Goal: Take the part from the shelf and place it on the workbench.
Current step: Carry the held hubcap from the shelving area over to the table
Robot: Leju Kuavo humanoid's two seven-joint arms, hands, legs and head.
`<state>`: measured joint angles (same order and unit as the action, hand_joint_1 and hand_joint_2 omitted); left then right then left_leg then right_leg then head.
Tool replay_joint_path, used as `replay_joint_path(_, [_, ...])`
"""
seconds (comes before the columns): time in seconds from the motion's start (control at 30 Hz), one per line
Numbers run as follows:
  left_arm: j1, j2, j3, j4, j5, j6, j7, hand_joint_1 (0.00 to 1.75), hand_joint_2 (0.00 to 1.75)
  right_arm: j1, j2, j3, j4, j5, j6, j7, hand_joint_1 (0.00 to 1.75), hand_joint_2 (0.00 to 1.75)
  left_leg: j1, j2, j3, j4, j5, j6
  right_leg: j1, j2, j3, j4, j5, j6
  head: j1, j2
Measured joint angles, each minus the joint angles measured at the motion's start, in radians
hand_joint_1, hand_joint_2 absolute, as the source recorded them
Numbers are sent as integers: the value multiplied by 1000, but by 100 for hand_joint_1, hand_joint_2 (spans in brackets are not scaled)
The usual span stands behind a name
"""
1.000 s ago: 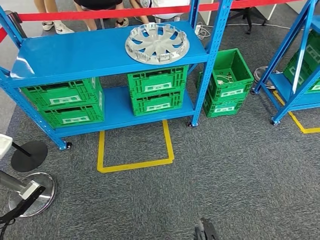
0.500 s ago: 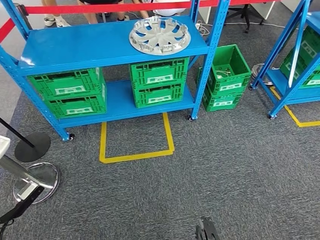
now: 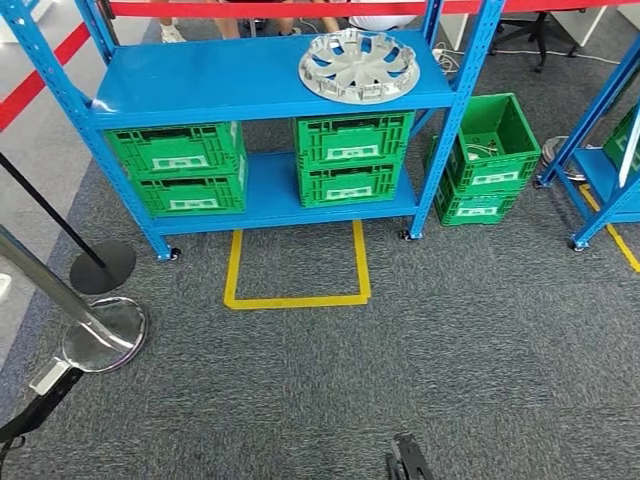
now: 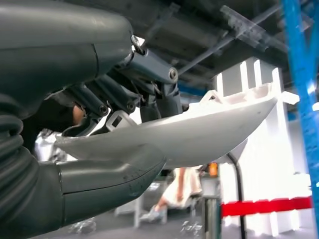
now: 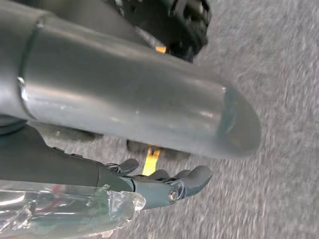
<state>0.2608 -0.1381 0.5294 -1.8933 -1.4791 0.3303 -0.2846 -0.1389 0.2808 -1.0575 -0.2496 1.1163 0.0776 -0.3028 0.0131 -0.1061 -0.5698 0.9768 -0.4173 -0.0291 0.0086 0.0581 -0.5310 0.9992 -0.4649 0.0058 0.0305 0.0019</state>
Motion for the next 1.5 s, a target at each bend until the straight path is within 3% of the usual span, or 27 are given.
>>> replay_joint_path(0.07, [0, 1, 2, 0, 0, 0, 0, 175, 175, -2, 0, 2, 0, 3, -5, 2, 0, 0, -2, 31, -22, 37, -30, -9, -4, -27, -3, -8, 10, -10, -4, 0])
replay_joint_path(0.13, [-4, 1, 3, 0, 0, -2, 1, 175, 175, -2, 0, 5, 0, 5, -9, 5, 0, 0, -3, 78, -75, 152, -102, -17, -5, -56, -12, -11, 17, -15, -11, 0])
replay_joint_path(0.2, [-5, 1, 3, 0, -1, -3, 1, 175, 175, 1, 0, 8, 0, 7, -12, 9, 0, 0, -1, 93, -118, 263, -150, -25, -5, -87, -23, -10, 22, -15, -13, 0])
replay_joint_path(0.23, [-5, 1, 3, 0, -1, -3, 1, 175, 175, 1, -1, 9, 0, 8, -13, 10, 0, 0, 0, 95, -117, 275, -147, -27, -4, -101, -28, -10, 25, -14, -13, 0])
replay_joint_path(0.27, [-5, 1, 3, 0, -1, -3, 1, 175, 175, 1, -1, 10, 0, 9, -13, 11, 0, 0, 1, 99, -95, 247, -127, -29, -5, -115, -32, -9, 27, -12, -13, 0])
replay_joint_path(0.33, [-5, 2, 4, 0, -1, -3, 2, 175, 175, -1, -1, 13, 0, 11, -13, 12, 0, 0, 1, 131, -11, 116, -72, -31, -3, -140, -37, -6, 31, -6, -13, 0])
replay_joint_path(0.4, [-9, 3, 4, 0, -1, -2, 2, 175, 175, -2, -1, 17, 0, 15, -13, 13, 0, 0, -2, 165, 46, 13, -44, -20, 3, -161, -42, 2, 32, 3, -14, 0])
replay_joint_path(0.43, [-10, 3, 4, 0, -1, -2, 2, 175, 175, -3, -2, 20, 0, 16, -13, 13, 0, 0, -5, 170, 50, -3, -42, -12, 6, -171, -44, 5, 33, 7, -14, 0])
replay_joint_path(0.5, [-8, 3, 5, 1, -1, -1, 2, 175, 175, -4, -2, 24, 0, 17, -14, 14, 0, 0, -8, 148, 41, -3, -36, 8, 5, -184, -46, 7, 35, 17, -13, 0])
replay_joint_path(0.57, [-7, 3, 7, 1, -1, -1, 2, 175, 175, -5, -2, 27, 0, 18, -14, 14, 0, 0, -6, 127, 33, -3, -28, 23, -1, -143, -59, 38, 8, 29, -12, 0])
replay_joint_path(0.63, [-10, 3, 7, 1, -1, -1, 2, 175, 175, -4, -2, 29, 0, 18, -13, 14, 0, 0, -5, 107, 24, -4, -19, 35, -3, -80, -102, 142, -59, 37, -9, 0])
replay_joint_path(0.7, [-12, 3, 7, 2, -1, -2, 2, 175, 175, -1, -2, 30, 0, 18, -12, 14, 0, 0, -7, 83, 14, -3, -11, 40, -3, -60, -154, 272, -120, 36, -8, 0])
replay_joint_path(0.73, [-12, 3, 8, 3, -1, -3, 2, 175, 175, 1, -3, 31, 0, 17, -12, 14, 0, 0, -9, 69, 10, -3, -7, 40, -2, -59, -166, 306, -128, 33, -8, 0])
replay_joint_path(0.77, [-11, 3, 8, 4, 0, -4, 2, 175, 175, 2, -3, 31, 0, 16, -11, 15, 0, 0, -9, 54, 7, -3, -4, 40, -2, -57, -161, 301, -118, 30, -8, 0])
replay_joint_path(0.8, [-11, 3, 8, 5, 0, -5, 2, 175, 175, 2, -3, 32, 0, 15, -11, 15, 0, 0, -10, 40, 5, -3, -1, 38, -2, -51, -136, 258, -90, 26, -8, 0])
replay_joint_path(0.87, [-12, 3, 8, 5, 0, -6, 2, 175, 175, 0, -3, 33, 0, 14, -10, 14, 0, 0, -10, 13, 3, -2, 4, 33, -4, -8, -58, 113, -27, 16, -8, 0])
replay_joint_path(0.93, [-14, 3, 9, 5, 1, -6, 2, 175, 175, 0, -3, 34, 0, 12, -9, 14, 0, 0, -9, -11, -6, 0, 10, 24, -7, 33, -8, 21, -5, 13, -8, 0])
replay_joint_path(0.97, [-15, 4, 9, 6, 1, -6, 1, 175, 175, 0, -3, 34, 0, 12, -9, 14, 0, 0, -7, -23, -13, 1, 14, 17, -7, 36, -3, 11, -8, 12, -9, 0])
replay_joint_path(1.03, [-13, 6, 11, 6, 1, -6, 1, 175, 175, 1, -3, 34, 0, 10, -8, 15, 0, 0, -2, -37, -24, 2, 21, 4, -7, 10, -4, 6, -2, 6, -9, 0])
replay_joint_path(1.1, [-11, 8, 14, 6, 1, -6, 0, 175, 175, 0, -2, 35, 0, 8, -8, 14, 0, 0, -5, 6, -46, 40, -7, -4, -9, -18, -6, -1, 6, -5, -14, 0])
replay_joint_path(1.17, [-15, 10, 14, 6, 1, -6, 0, 175, 175, 1, -2, 34, 0, 7, -7, 14, 0, 0, -6, 70, -98, 157, -77, -13, -9, -50, -9, -4, 10, -12, -22, 0])
replay_joint_path(1.23, [-16, 10, 14, 8, 1, -6, 0, 175, 175, 4, -2, 34, 0, 6, -7, 15, 0, 0, -1, 92, -145, 270, -124, -22, -7, -84, -13, -4, 11, -12, -25, 0])
replay_joint_path(1.27, [-15, 10, 13, 9, 1, -6, 0, 175, 175, 5, -3, 34, 0, 6, -7, 15, 0, 0, 1, 96, -145, 281, -120, -25, -7, -100, -15, -4, 11, -12, -25, 0])
replay_joint_path(1.33, [-15, 11, 13, 12, 1, -6, 0, 175, 175, 3, -3, 34, 0, 6, -7, 15, 0, 0, 5, 114, -87, 193, -68, -29, -7, -130, -15, -3, 11, -9, -25, 0])
replay_joint_path(1.4, [-17, 11, 13, 12, 1, -6, 0, 175, 175, 2, -3, 34, 0, 6, -7, 15, 0, 0, 3, 166, -11, 61, -25, -27, -2, -155, -15, 3, 7, 0, -26, 0])
replay_joint_path(1.47, [-18, 11, 13, 13, 1, -6, 0, 175, 175, 0, -4, 34, 0, 5, -7, 14, 0, 0, -3, 189, 14, 7, -17, -13, 5, -175, -14, 7, 4, 10, -24, 0])
replay_joint_path(1.5, [-17, 11, 14, 13, 1, -6, 0, 175, 175, 0, -4, 34, 0, 4, -7, 14, 0, 0, -5, 175, 10, 6, -14, -3, 5, -187, -14, 7, 3, 14, -23, 0])
